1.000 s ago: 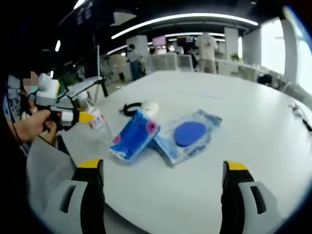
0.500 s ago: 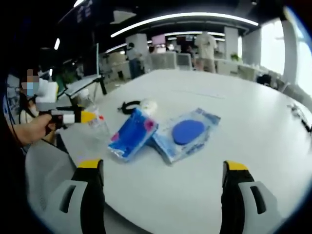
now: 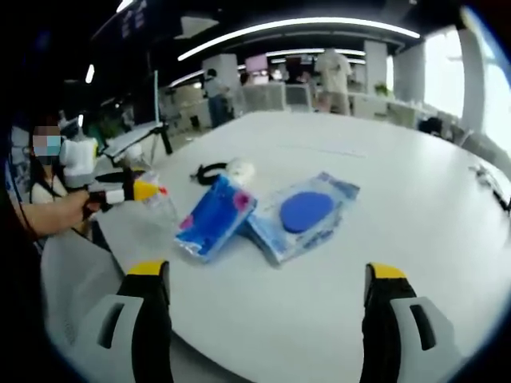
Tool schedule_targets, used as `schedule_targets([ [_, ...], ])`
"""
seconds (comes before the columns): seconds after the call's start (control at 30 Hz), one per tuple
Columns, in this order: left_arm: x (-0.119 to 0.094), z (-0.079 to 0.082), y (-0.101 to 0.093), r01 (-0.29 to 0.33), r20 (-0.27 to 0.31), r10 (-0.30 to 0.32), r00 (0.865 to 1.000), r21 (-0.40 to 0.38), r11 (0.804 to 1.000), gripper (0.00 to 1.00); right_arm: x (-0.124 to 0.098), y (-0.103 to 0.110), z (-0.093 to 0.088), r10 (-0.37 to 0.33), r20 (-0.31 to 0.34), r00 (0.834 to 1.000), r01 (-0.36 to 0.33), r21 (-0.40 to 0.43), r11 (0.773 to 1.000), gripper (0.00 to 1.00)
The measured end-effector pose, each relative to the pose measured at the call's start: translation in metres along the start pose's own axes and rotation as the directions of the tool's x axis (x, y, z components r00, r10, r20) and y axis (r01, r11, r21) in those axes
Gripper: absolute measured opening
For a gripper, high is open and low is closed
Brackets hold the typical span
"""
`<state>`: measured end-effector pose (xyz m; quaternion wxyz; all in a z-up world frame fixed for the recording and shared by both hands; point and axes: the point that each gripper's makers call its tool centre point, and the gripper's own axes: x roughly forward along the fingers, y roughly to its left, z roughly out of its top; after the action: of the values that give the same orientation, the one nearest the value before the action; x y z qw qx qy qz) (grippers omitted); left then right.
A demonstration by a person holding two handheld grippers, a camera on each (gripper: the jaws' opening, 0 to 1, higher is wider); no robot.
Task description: Arrange the tabletop items into an orderly group along one side of the table until the central work area is clear of visible clutter.
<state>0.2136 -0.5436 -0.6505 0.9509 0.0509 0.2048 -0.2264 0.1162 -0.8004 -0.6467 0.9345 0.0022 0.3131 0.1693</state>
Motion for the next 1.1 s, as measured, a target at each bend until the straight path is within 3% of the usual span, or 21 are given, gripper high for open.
schedule_targets([
  [0.63,0.003,0.005,0.005,-0.060,-0.006,0.060,0.998,-0.064,0.996,0.39,0.000,-0.003,0.003,-0.003,0.003,1.000,0.003,0.003,1.000,1.00],
  [1.1,0.017,0.051,0.024,-0.086,0.057,0.089,0.994,-0.049,0.995,0.39,0.004,-0.003,0.004,0.001,-0.006,1.000,-0.001,-0.009,1.000,1.00],
])
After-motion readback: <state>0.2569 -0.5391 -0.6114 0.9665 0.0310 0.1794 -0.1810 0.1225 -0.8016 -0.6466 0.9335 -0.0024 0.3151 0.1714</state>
